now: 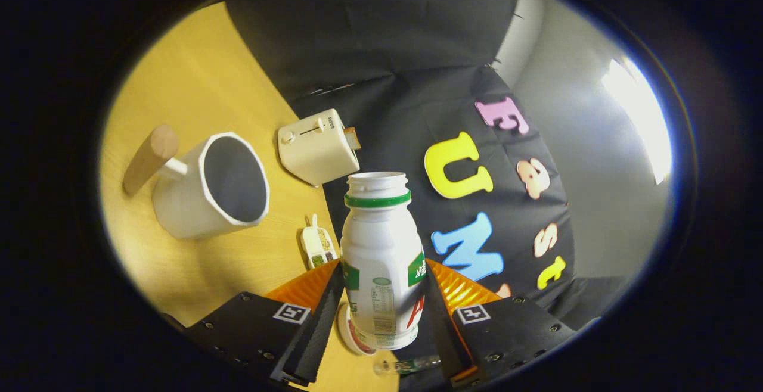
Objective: Take the bottle from table, then pour the juice into the cup, finally place the bottle on the coaster
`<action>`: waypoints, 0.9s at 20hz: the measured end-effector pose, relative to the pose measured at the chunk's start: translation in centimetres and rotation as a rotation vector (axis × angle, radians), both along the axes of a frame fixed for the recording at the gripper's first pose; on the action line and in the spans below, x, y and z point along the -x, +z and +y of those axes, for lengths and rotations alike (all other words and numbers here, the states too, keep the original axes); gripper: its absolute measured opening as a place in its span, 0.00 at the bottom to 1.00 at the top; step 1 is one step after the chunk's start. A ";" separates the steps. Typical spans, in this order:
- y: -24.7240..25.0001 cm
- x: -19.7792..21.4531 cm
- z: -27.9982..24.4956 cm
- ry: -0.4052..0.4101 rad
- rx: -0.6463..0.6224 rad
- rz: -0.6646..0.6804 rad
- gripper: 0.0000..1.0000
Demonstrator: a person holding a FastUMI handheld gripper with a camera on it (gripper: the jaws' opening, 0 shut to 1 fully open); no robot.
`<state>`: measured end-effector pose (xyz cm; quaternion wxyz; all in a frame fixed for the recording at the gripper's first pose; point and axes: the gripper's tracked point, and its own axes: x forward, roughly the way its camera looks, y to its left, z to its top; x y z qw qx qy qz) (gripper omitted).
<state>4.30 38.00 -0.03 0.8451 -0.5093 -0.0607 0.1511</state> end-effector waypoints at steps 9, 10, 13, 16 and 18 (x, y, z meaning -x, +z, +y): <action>-1.6 -3.8 -6.5 -0.112 -0.456 0.211 0.74; -1.7 -4.0 -6.8 -0.114 -0.486 0.223 0.74; -3.0 -4.4 -7.1 -0.112 -0.564 0.286 0.74; -4.5 -4.8 -7.6 -0.131 -0.653 0.370 0.74; -5.4 -5.0 -7.8 -0.142 -0.711 0.422 0.74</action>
